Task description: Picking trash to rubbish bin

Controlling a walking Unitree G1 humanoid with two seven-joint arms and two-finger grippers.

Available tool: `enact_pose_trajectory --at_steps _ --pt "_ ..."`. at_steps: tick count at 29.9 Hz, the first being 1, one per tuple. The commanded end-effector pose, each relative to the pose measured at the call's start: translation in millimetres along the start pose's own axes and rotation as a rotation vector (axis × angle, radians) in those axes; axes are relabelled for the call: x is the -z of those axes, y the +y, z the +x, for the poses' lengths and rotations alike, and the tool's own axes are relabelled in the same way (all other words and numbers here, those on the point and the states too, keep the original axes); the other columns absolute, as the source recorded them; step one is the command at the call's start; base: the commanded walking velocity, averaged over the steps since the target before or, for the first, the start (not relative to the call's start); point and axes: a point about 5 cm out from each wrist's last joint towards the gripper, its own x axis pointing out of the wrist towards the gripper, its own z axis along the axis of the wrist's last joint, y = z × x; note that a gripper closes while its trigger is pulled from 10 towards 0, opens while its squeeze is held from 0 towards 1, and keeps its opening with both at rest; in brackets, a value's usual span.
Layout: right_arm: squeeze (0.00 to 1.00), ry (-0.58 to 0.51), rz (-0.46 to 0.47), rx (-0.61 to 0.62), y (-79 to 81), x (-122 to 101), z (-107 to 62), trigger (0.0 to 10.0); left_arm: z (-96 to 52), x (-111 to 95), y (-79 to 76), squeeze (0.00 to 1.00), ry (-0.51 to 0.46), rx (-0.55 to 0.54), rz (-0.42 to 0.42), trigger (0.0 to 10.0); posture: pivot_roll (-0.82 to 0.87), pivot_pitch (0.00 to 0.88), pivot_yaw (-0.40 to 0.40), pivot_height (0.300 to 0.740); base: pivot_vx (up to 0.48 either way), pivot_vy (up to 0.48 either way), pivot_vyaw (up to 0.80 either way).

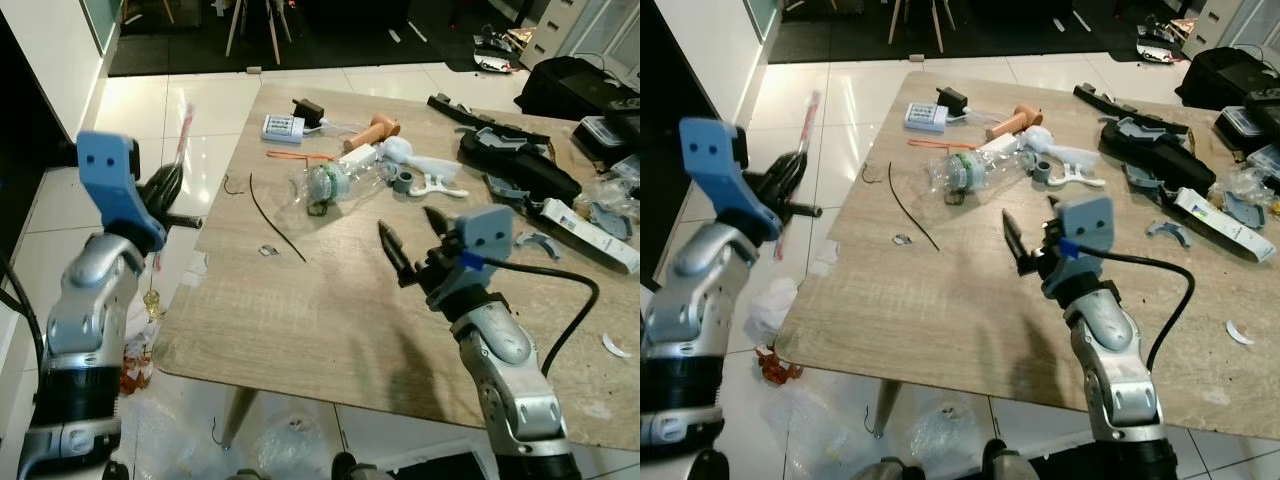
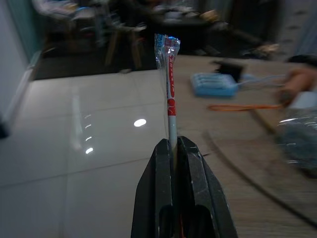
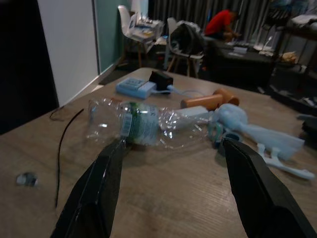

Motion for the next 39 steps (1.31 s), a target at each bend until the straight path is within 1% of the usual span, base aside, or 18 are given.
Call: enact_pose_trajectory --at_steps 1,4,5,7,8,9,12,14,15,18,22,30,36,38,39 --pt "0.00 0.007 -0.014 0.058 -3.0 4.1 -5.1 10.0 -6.1 5.4 -6.1 0.00 0.011 -0.012 0.012 10.0 0.00 0.171 -0.014 0.740 0.000 0.000 0.00" --pt "0.00 -0.003 -0.007 0.117 -0.9 5.6 -5.6 10.0 -15.8 11.3 -15.1 0.00 0.006 -0.014 0.012 10.0 0.00 0.173 -0.016 0.740 0.000 0.000 0.00" --pt "0.00 -0.003 -0.007 0.117 -0.9 5.6 -5.6 10.0 -15.8 11.3 -15.1 0.00 0.006 -0.014 0.012 10.0 0.00 0.173 -0.016 0.740 0.000 0.000 0.00" --pt "0.00 -0.012 0.007 0.143 0.4 5.0 -4.2 10.0 -19.5 12.2 -18.1 0.00 -0.001 -0.033 -0.020 10.0 -0.01 0.172 -0.016 0.740 0.000 0.000 0.00" --pt "0.00 -0.012 0.007 0.143 0.4 5.0 -4.2 10.0 -19.5 12.2 -18.1 0.00 -0.001 -0.033 -0.020 10.0 -0.01 0.172 -0.016 0.740 0.000 0.000 0.00" --pt "0.00 -0.017 0.021 0.158 2.2 5.0 -3.3 10.0 -21.8 13.2 -21.3 0.00 0.010 -0.038 -0.038 10.0 -0.01 0.168 -0.016 0.740 0.000 0.000 0.00" --pt "0.00 -0.018 0.026 0.150 5.0 5.4 -2.8 10.0 -23.7 14.3 -25.9 0.00 0.019 -0.027 -0.050 10.0 -0.01 0.164 -0.014 0.740 -0.247 0.000 0.00" --pt "0.00 -0.019 0.027 0.144 7.2 5.7 -2.9 10.0 -26.1 15.3 -32.8 0.00 0.021 -0.005 -0.032 10.0 -0.02 0.163 -0.013 0.740 -0.302 0.000 0.00" --pt "0.00 -0.019 0.027 0.144 7.2 5.7 -2.9 10.0 -26.1 15.3 -32.8 0.00 0.021 -0.005 -0.032 10.0 -0.02 0.163 -0.013 0.740 -0.315 0.000 0.00" --pt "0.00 -0.018 0.029 0.145 8.6 6.2 -4.2 10.0 -27.1 15.4 -40.4 0.00 0.025 0.024 -0.028 10.0 -0.01 0.159 -0.013 0.740 -0.388 0.000 0.00" --pt "0.00 -0.016 0.031 0.143 9.5 6.8 -4.8 10.0 -27.7 16.2 -44.4 0.00 0.033 0.043 -0.028 10.0 -0.01 0.155 -0.013 0.740 -0.394 0.000 0.00" --pt "0.00 -0.016 0.043 0.151 12.6 8.2 -5.8 10.0 -29.6 13.9 -47.1 0.00 0.044 0.074 -0.016 10.0 0.01 0.143 0.001 0.740 -0.394 0.000 0.00" --pt "0.00 -0.016 0.051 0.162 12.7 8.9 -6.6 10.0 -27.9 13.3 -48.6 0.00 0.055 0.095 -0.013 10.0 0.01 0.140 0.010 0.740 -0.341 0.000 0.00" --pt "0.00 -0.015 0.055 0.168 12.1 9.1 -6.8 10.0 -26.7 13.6 -50.0 0.00 0.068 0.113 -0.005 10.0 0.01 0.140 0.014 0.740 0.000 0.000 0.00" --pt "0.00 -0.014 0.061 0.177 11.9 9.7 -7.3 10.0 -25.4 13.7 -51.9 0.00 0.084 0.141 0.005 10.0 0.01 0.141 0.019 0.740 0.000 0.000 0.00"
